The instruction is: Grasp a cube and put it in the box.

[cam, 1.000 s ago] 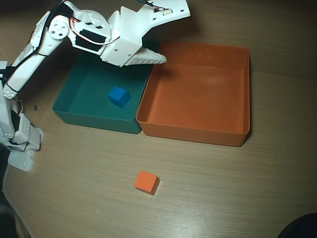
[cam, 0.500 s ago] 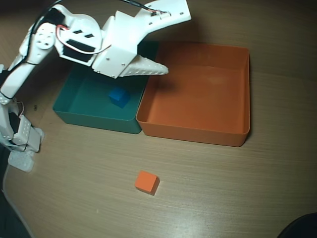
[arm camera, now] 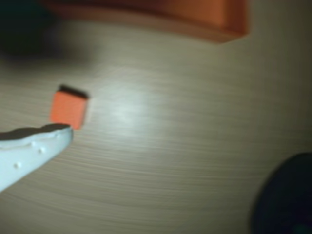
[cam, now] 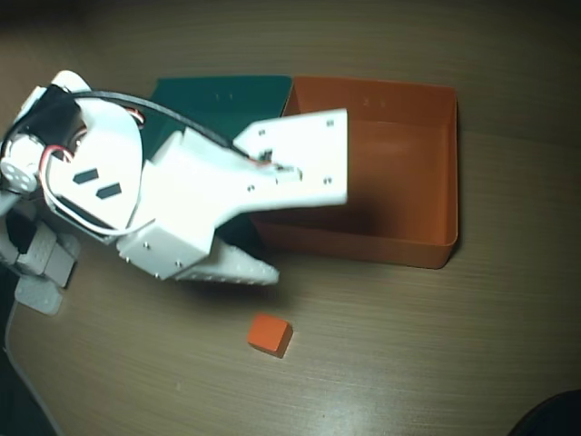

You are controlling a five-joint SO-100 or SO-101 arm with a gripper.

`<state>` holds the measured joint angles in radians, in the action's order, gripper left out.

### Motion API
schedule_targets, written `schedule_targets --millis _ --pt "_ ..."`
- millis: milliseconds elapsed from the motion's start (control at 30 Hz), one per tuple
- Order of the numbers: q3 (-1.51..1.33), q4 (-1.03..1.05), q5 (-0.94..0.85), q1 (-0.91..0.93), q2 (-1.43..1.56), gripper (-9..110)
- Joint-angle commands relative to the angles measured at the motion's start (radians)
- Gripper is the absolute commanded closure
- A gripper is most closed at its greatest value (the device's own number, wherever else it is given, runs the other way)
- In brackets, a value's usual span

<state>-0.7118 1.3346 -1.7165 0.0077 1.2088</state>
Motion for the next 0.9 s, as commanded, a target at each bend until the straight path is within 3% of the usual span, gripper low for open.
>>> schedule_targets --millis 0,867 --pt "-0.018 0.051 -0.025 0.025 0.083 61" --pt "-0.044 0.052 -0.038 0.066 -0.196 61"
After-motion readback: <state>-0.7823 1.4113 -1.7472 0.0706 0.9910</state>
